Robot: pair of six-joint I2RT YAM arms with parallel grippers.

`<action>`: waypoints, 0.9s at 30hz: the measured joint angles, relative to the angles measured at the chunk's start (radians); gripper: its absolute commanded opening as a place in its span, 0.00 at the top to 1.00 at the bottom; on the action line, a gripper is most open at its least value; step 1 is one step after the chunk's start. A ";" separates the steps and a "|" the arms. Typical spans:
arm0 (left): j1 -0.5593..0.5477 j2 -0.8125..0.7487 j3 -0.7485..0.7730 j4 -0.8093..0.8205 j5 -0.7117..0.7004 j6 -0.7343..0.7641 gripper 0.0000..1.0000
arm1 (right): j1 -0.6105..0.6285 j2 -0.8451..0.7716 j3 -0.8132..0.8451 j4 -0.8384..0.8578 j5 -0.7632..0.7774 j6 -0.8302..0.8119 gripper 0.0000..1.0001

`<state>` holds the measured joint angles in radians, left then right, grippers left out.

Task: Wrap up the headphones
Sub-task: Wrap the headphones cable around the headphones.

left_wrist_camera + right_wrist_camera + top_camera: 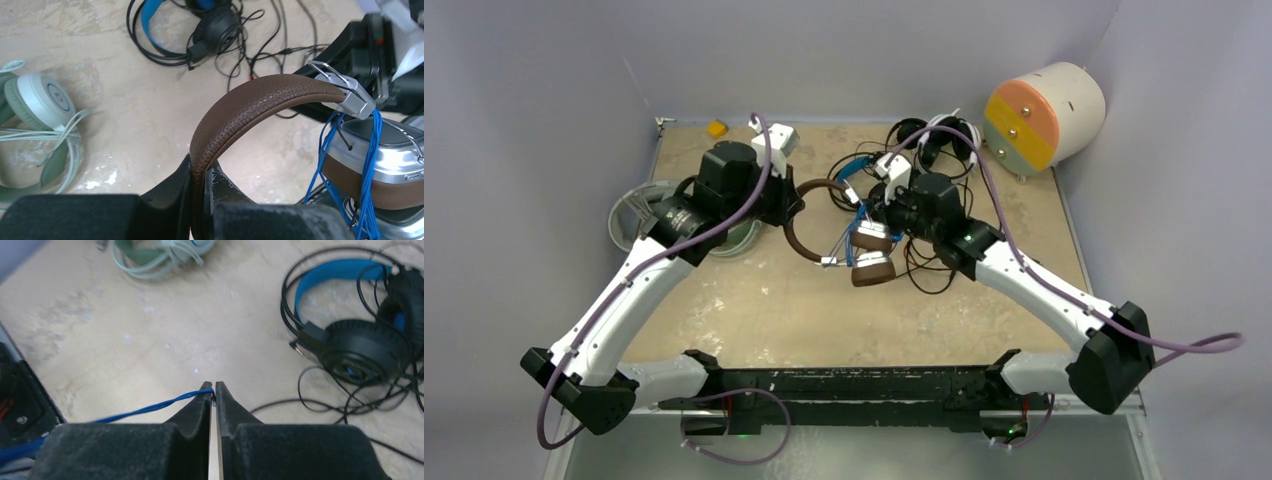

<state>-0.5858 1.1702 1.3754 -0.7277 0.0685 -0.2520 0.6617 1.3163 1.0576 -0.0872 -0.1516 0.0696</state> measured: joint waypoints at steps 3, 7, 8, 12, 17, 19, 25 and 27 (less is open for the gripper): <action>0.000 0.020 0.088 -0.049 0.022 -0.077 1.00 | -0.002 -0.062 -0.074 0.131 -0.043 0.020 0.90; 0.000 0.029 0.133 -0.075 0.079 -0.163 1.00 | -0.004 -0.123 -0.185 0.283 -0.065 0.046 0.75; 0.000 0.032 0.145 -0.078 0.100 -0.187 1.00 | -0.006 -0.132 -0.214 0.316 -0.069 0.053 0.72; -0.004 0.044 0.211 -0.090 0.138 -0.247 1.00 | -0.011 -0.146 -0.307 0.412 -0.072 0.074 0.60; -0.004 0.047 0.278 -0.119 0.142 -0.289 1.00 | -0.022 -0.164 -0.380 0.520 -0.073 0.097 0.39; -0.004 0.047 0.300 -0.129 0.142 -0.296 1.00 | -0.025 -0.172 -0.404 0.565 -0.079 0.105 0.27; -0.004 0.059 0.372 -0.181 0.133 -0.310 1.00 | -0.030 -0.203 -0.499 0.713 -0.156 0.109 0.14; -0.004 0.065 0.390 -0.194 0.128 -0.311 1.00 | -0.030 -0.209 -0.510 0.726 -0.169 0.106 0.12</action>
<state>-0.5896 1.2354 1.7653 -0.9218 0.1967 -0.5632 0.6315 1.1072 0.5480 0.6392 -0.3202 0.1761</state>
